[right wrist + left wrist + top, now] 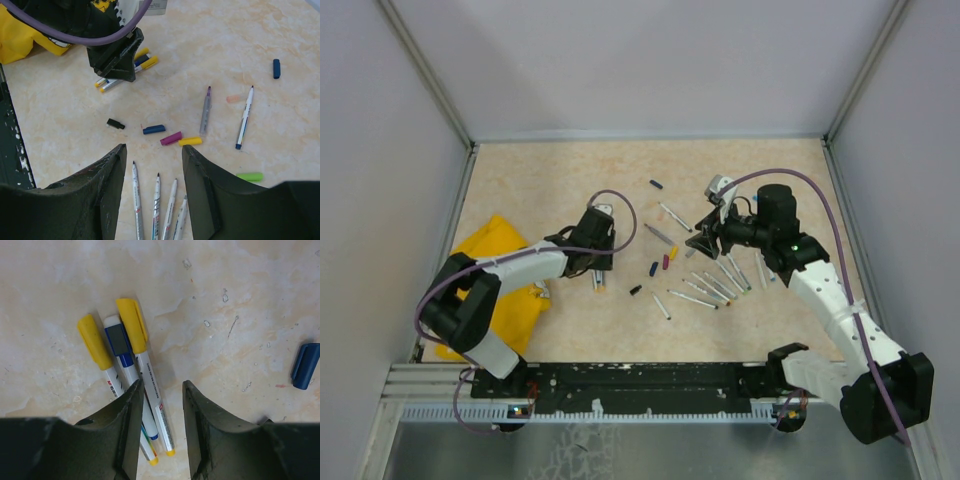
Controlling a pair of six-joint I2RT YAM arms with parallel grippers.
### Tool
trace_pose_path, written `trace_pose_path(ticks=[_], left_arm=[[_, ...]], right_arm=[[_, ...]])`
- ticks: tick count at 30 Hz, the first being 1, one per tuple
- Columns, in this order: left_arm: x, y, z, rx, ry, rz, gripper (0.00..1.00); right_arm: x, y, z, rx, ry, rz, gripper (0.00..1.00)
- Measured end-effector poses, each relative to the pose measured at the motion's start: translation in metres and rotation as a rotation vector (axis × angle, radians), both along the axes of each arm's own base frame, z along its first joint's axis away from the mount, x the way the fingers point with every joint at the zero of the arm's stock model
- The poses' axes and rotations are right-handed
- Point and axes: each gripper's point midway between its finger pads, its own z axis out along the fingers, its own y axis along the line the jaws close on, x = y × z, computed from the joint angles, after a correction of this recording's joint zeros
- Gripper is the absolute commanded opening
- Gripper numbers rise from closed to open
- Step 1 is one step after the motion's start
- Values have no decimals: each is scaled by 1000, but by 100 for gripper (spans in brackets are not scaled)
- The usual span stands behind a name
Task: Open the pen caps
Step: Pick up the pen from the center of the board.
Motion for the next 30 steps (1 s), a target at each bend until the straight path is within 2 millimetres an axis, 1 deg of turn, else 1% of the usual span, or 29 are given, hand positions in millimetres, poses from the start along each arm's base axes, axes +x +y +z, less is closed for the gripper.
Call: trace_pose_path(ticks=[8,11,14,16,22,26,30], left_arm=[[-3,-1,-10,5,29,-6,38],[-5,-1,-13,7,41,-10,34],[-5,-2,-15,7,45,-13,27],[-4,-2,-16,9,46,-16,26],[2,-8,-16,26,53,-34,28],[2,-12,-16,41,63,-50,37],[3,-15,-16,60,70,-61,38]], right_arm=[[0,0,0,0,1,0,49],[0,0,0,0,1,0,49],[0,0,0,0,1,0,49],[0,0,0,0,1,0,49],[0,0,0,0,1,0,49],[0,0,0,0,1,0,49],[0,0,0,0,1,0,49]])
